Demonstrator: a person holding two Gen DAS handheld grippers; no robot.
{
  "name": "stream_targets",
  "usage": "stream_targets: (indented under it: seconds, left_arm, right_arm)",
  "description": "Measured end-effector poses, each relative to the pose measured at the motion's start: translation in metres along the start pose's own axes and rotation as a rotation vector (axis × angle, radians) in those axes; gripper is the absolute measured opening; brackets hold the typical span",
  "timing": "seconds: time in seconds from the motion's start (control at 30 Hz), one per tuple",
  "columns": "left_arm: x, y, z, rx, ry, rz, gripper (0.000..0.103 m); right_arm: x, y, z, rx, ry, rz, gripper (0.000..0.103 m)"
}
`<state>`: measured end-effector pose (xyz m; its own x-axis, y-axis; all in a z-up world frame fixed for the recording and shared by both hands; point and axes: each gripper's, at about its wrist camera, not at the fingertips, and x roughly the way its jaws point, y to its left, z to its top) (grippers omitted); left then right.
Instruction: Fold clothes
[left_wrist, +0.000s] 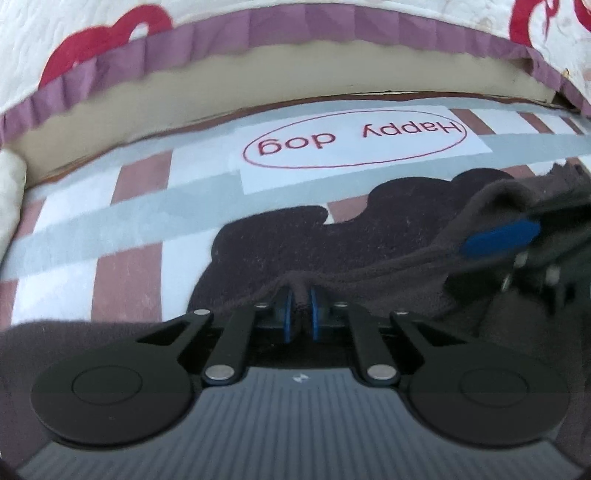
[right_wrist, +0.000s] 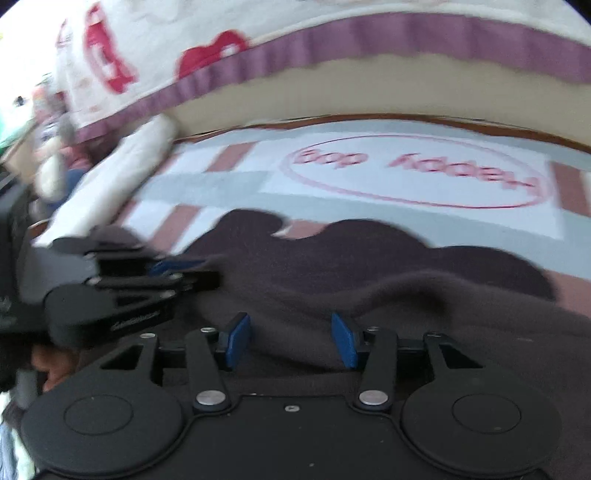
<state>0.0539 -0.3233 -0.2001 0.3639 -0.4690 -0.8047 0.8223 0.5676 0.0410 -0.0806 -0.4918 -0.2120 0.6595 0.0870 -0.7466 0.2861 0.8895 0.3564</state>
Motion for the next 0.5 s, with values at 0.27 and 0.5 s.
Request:
stream_targets:
  seconds: [0.27,0.5]
  left_arm:
    - [-0.002,-0.013,-0.002,0.061,-0.095,0.071,0.007]
    - [0.006,-0.011,0.019,0.036,-0.173,0.146,0.003]
  right_arm:
    - [0.019,0.022,-0.004,-0.21,-0.035,-0.146,0.045]
    - [0.01,-0.009,0.022,-0.169,-0.249,-0.147,0.003]
